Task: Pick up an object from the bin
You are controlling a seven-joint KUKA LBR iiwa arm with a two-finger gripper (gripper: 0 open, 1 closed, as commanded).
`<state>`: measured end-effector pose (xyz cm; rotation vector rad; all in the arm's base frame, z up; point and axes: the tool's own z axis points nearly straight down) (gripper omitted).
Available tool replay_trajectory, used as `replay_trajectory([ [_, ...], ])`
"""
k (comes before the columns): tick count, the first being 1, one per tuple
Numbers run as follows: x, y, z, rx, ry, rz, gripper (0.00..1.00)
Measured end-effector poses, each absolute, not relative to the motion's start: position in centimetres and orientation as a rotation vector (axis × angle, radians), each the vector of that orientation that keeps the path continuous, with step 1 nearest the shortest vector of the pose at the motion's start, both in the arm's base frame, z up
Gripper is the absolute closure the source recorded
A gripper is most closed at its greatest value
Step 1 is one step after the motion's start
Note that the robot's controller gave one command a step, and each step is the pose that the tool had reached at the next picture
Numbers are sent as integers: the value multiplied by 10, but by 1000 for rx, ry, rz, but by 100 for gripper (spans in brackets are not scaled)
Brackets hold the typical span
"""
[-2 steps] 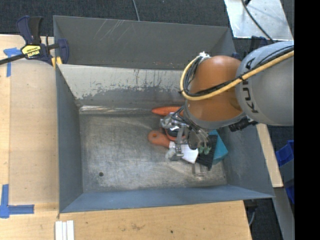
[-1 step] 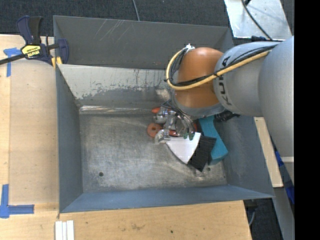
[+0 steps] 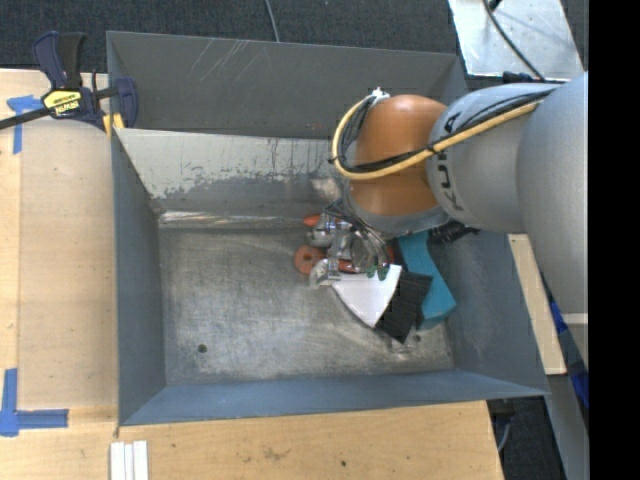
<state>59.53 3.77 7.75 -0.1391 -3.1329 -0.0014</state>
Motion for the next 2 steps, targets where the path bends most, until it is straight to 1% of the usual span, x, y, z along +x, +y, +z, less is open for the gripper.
replay_trajectory([
  [1, 598, 29, 258, -145, -3150, -2, 100],
  [2, 598, 29, 257, -145, -3148, -2, 100],
])
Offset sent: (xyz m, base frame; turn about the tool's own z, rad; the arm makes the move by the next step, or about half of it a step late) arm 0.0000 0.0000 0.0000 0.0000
